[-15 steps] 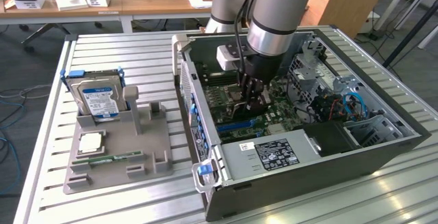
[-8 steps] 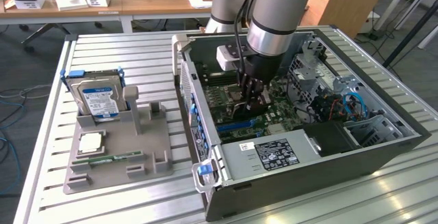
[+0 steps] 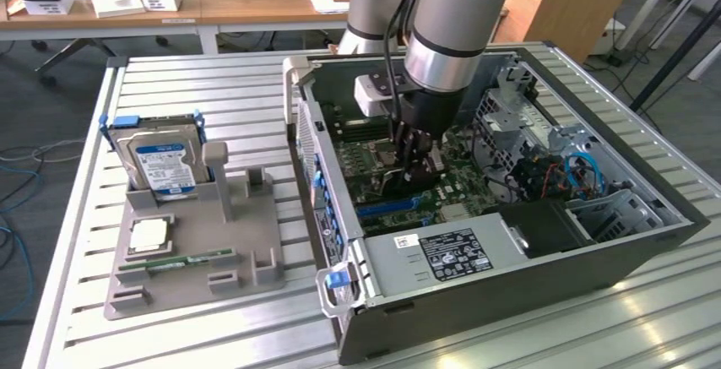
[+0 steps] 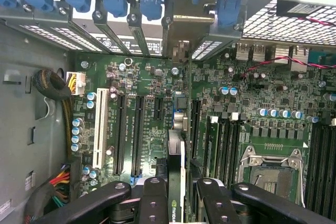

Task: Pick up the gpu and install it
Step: 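Insert the gpu into the slot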

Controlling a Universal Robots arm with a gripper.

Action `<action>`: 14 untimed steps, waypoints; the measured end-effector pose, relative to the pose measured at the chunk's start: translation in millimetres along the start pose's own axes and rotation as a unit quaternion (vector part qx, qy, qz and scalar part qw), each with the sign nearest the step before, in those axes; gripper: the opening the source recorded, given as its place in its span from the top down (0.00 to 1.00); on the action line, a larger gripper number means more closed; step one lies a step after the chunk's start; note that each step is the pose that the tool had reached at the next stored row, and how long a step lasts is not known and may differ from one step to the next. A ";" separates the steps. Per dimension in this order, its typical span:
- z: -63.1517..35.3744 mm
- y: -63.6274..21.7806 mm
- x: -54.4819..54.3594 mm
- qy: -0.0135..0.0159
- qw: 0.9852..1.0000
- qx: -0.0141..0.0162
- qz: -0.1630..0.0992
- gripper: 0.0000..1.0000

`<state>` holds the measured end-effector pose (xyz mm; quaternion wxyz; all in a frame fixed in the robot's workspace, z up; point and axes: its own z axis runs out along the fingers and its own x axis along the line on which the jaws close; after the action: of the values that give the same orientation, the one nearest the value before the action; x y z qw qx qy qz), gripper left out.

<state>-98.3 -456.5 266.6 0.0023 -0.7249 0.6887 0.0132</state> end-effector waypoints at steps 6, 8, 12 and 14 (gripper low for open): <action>0.7 0.1 0.0 0.000 1.000 0.002 0.000 0.74; 0.8 0.0 0.0 0.000 1.000 0.002 0.000 0.74; 1.2 0.2 0.0 0.000 1.000 0.003 0.000 0.74; 1.5 0.4 -0.1 0.000 1.000 0.004 0.000 0.74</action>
<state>-98.7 -456.4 265.0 0.0048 -0.7251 0.6886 0.0106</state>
